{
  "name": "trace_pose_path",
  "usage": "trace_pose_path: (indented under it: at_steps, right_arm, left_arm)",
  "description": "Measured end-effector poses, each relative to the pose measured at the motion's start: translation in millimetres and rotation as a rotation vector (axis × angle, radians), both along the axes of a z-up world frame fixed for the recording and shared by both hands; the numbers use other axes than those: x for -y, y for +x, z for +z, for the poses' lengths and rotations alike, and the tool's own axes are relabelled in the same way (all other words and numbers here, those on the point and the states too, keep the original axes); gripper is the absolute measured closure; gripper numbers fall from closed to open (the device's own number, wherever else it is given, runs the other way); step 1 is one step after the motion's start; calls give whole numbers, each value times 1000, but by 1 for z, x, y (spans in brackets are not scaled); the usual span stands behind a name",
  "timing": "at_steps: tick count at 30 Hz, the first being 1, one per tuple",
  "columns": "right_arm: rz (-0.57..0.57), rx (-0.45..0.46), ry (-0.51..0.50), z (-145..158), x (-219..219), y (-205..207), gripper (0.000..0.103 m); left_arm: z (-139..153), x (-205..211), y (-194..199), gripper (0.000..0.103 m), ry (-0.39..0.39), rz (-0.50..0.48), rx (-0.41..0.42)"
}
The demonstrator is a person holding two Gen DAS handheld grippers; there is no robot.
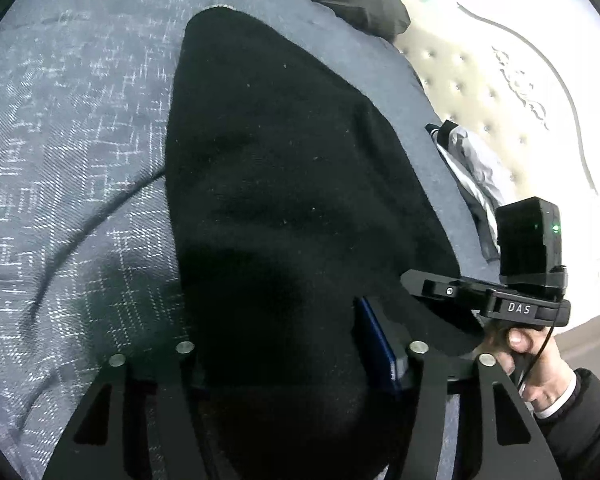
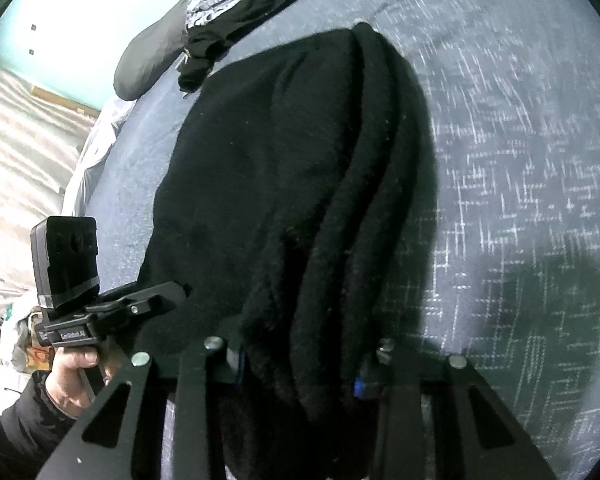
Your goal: Fold clothes
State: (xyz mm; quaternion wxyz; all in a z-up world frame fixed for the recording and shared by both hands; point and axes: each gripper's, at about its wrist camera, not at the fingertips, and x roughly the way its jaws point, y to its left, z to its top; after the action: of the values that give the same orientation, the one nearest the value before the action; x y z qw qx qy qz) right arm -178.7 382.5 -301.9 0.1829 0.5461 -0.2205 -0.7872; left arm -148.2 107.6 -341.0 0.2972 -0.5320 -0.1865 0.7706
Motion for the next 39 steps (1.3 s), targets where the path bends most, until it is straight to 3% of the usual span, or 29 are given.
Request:
trace_pose_path:
  at_steps: [8, 24, 39]
  right_arm:
    - [21, -56, 31, 31, -2, 1, 72]
    - [19, -180, 81, 132, -33, -4, 74]
    - [-39, -323, 169, 240, -122, 22, 74]
  left_arm:
    - [36, -7, 2, 55, -45, -5, -71]
    - [123, -35, -5, 58, -31, -43, -179]
    - [218, -139, -15, 58, 7, -115, -307]
